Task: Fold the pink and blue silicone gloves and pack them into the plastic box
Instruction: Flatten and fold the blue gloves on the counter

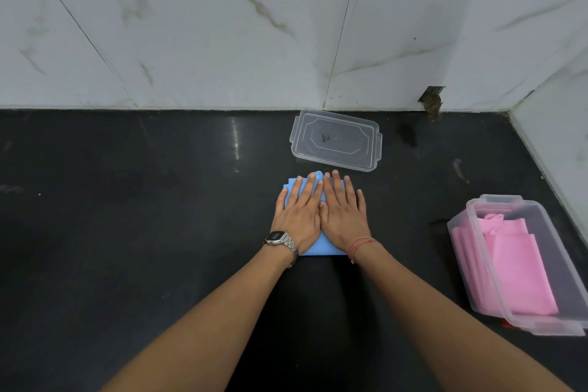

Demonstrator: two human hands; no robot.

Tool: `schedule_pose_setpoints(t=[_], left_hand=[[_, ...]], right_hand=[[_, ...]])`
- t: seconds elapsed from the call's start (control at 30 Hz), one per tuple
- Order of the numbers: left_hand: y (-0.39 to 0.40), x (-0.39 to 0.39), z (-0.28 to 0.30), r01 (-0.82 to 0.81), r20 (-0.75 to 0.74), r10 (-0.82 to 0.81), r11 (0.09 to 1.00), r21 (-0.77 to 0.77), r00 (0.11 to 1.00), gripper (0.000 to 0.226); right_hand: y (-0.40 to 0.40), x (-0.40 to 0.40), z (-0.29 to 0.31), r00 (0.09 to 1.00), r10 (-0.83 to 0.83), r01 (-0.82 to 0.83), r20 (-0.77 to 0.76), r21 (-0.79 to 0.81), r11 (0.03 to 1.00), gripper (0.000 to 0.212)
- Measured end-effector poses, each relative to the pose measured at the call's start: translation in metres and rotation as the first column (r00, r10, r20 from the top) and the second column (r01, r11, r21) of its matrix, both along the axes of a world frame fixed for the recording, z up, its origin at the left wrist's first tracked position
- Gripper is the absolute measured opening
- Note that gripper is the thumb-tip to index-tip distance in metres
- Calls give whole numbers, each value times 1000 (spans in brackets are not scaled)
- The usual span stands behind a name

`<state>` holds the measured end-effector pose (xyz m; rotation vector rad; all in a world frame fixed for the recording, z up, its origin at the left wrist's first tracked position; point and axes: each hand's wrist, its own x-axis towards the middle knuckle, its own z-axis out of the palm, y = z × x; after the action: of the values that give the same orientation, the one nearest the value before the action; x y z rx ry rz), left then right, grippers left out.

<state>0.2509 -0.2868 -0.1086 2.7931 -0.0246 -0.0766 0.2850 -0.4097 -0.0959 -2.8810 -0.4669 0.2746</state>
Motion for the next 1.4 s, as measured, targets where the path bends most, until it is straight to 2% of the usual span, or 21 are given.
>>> schedule_pose_setpoints(t=[0.2, 0.37, 0.43, 0.5, 0.53, 0.6, 0.67, 0.73, 0.83, 0.9, 1.03, 1.07, 1.13, 1.2, 1.27, 1.33, 1.4], left_hand=[[4, 1, 8, 30, -68, -35, 998, -64, 997, 59], [7, -7, 18, 69, -73, -67, 997, 33, 995, 58], [9, -16, 22, 46, -65, -44, 999, 28, 997, 58], [13, -34, 27, -31, -49, 30, 999, -35, 998, 61], [16, -47, 29, -74, -46, 70, 993, -89, 996, 61], [20, -78, 32, -152, -75, 138, 959, -240, 988, 61], [25, -112, 34, -214, -132, 177, 902, -376, 975, 61], [30, -145, 35, -257, -182, 194, 859, -442, 964, 61], [39, -186, 39, -257, -165, 199, 818, -514, 966, 57], [44, -206, 41, -256, -145, 211, 813, -523, 967, 54], [50, -225, 42, -296, -132, 269, 780, -551, 954, 46], [51, -227, 42, -310, -137, 285, 761, -569, 949, 44], [49, -229, 45, -336, -159, 304, 718, -610, 939, 42], [44, -228, 49, -368, -205, 314, 659, -656, 927, 41], [39, -226, 52, -399, -276, 291, 601, -692, 916, 41], [36, -226, 53, -427, -381, 204, 560, -710, 902, 42], [34, -227, 53, -478, -494, 101, 476, -738, 864, 41]], right_hand=[[0, 5, 3, 996, 10, -12, -89, -17, 1000, 59], [1, 3, 14, 987, 19, -22, -157, -16, 1000, 61], [1, -1, 21, 985, -8, 15, -172, 38, 999, 65], [-2, -13, 27, 988, -68, 94, -138, 193, 977, 74], [-5, -21, 29, 984, -126, 160, -129, 301, 940, 80], [-14, -38, 33, 929, -287, 365, -233, 470, 804, 91], [-21, -49, 36, 850, -385, 522, -359, 477, 707, 99], [-22, -50, 40, 812, -413, 577, -411, 467, 670, 101], [-19, -48, 45, 773, -435, 633, -462, 511, 582, 99], [-16, -49, 49, 718, -447, 695, -533, 512, 505, 83], [-10, -62, 53, 572, -266, 819, -776, 526, 230, 23], [-8, -70, 54, 550, -225, 835, -804, 522, 174, 14], [-6, -87, 53, 539, -187, 842, -821, 532, 88, 12], [-7, -107, 54, 534, -153, 844, -831, 534, 46, 11], [-13, -128, 54, 531, -103, 847, -841, 529, 45, 13], [-23, -150, 56, 551, -69, 835, -832, 548, 58, 19], [-36, -170, 58, 577, -39, 816, -816, 575, 62, 27]])
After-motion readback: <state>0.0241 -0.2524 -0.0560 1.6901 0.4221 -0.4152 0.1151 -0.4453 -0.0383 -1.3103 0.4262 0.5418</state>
